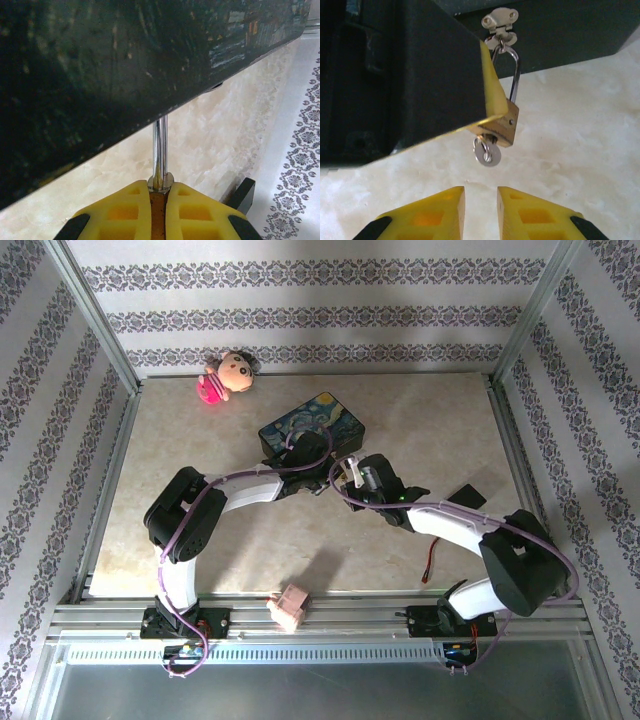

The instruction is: Unlock the padlock with the key

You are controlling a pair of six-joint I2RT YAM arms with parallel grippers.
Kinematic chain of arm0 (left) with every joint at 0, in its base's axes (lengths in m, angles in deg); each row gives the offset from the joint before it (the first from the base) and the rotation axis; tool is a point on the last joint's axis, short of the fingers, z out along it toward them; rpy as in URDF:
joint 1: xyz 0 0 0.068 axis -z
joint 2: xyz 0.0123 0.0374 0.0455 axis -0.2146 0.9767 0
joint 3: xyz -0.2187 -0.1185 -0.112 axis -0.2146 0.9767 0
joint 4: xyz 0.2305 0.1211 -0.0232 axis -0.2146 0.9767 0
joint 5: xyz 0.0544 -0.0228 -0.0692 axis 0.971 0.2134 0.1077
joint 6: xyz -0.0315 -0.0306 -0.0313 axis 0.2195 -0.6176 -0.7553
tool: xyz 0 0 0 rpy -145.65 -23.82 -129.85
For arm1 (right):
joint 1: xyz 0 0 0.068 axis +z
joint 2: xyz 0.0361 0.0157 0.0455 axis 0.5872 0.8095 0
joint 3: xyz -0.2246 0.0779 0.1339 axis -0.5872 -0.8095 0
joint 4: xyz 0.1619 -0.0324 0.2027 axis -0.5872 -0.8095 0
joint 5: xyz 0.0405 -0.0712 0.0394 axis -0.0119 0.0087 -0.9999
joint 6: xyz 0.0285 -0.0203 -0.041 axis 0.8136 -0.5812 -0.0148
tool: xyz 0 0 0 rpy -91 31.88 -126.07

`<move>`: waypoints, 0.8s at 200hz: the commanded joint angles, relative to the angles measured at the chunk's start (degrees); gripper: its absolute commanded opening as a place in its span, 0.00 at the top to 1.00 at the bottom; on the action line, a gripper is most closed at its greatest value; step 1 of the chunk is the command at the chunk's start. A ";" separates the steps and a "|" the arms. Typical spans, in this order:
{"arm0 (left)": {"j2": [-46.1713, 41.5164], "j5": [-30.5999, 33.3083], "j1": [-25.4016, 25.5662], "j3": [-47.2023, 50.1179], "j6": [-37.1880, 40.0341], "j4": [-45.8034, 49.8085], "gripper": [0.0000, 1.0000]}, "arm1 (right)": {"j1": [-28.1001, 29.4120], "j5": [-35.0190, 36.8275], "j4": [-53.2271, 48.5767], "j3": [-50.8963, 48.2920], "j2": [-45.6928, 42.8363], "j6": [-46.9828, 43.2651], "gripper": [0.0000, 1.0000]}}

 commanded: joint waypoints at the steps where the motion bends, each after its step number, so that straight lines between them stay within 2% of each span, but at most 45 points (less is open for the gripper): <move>1: 0.85 -3.11 -0.08 -0.35 -1.85 1.04 1.00 | -0.60 -0.43 2.46 1.50 1.49 -1.48 0.77; 160: 1.32 -9.36 -0.86 -0.85 -4.50 3.13 1.00 | -0.68 3.66 7.47 2.63 5.94 -6.27 0.76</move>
